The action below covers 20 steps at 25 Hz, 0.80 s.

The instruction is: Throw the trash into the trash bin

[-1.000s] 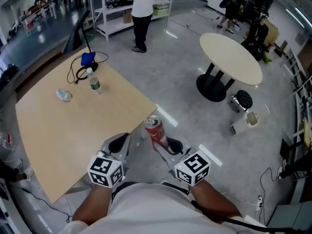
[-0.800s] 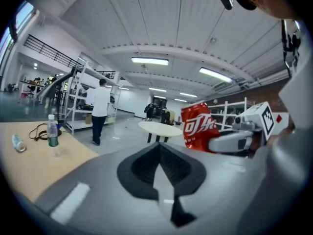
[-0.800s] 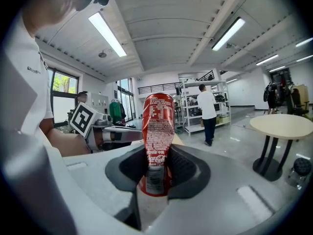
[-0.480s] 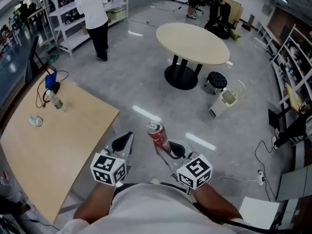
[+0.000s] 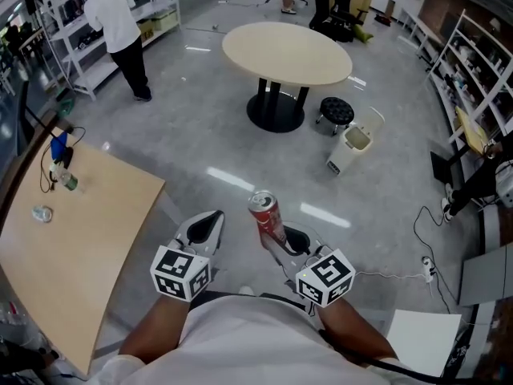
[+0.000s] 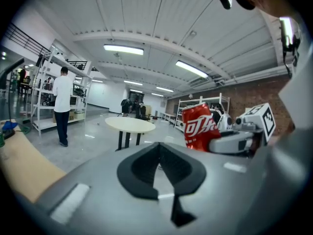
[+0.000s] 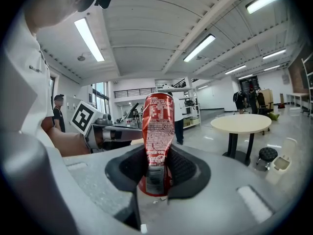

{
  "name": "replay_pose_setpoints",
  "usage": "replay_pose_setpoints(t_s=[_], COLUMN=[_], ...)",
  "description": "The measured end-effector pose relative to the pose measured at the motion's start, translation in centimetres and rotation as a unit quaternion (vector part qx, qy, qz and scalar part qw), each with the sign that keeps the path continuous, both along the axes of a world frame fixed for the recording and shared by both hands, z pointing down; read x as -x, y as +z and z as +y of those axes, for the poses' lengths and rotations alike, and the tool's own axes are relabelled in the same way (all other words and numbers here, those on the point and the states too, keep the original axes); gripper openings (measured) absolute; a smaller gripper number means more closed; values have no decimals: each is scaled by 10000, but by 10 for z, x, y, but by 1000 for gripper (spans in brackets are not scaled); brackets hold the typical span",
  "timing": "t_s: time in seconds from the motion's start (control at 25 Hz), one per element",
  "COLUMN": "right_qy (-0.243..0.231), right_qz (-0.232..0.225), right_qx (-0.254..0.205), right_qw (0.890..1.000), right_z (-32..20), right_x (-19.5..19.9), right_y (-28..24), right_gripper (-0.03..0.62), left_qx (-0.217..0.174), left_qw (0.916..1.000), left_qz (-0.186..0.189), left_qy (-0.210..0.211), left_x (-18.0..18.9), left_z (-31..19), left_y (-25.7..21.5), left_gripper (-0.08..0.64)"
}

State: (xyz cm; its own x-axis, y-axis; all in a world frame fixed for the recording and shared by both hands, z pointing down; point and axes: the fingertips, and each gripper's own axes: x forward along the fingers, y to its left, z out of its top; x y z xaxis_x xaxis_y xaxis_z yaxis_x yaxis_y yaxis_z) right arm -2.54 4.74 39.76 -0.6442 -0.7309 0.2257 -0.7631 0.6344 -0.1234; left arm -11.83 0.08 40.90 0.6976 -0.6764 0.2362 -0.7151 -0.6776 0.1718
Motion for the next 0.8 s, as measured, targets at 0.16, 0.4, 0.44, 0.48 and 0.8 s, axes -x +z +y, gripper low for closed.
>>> replay_pose_setpoints(t_s=[0.16,0.4,0.44,0.48,0.8], right_qy=[138,377,423,469,1033], right_qz=[-63,-167,-177,-182,-189], right_qx=[19,74,91,111,225], right_qw=[9999,9991,9989,9987,9942], right_z=[2,7,7,7,5], right_x=[-21,-37,-40,-43,-79], right_y=[3,8,7,7,9], right_gripper=[110,110,110,110,110], left_qx=[16,27,44,70,242], left_qw=[9999,9988,9986,9984,9956], left_qz=[-101,-195,-200,-196,-180], left_qy=[98,443,492,532,883], left_x=[-18,-41,-44,-48,-78], left_z=[2,5,4,3,-12], left_y=[5,4,4,3,10], left_gripper=[6,6,6,6,6])
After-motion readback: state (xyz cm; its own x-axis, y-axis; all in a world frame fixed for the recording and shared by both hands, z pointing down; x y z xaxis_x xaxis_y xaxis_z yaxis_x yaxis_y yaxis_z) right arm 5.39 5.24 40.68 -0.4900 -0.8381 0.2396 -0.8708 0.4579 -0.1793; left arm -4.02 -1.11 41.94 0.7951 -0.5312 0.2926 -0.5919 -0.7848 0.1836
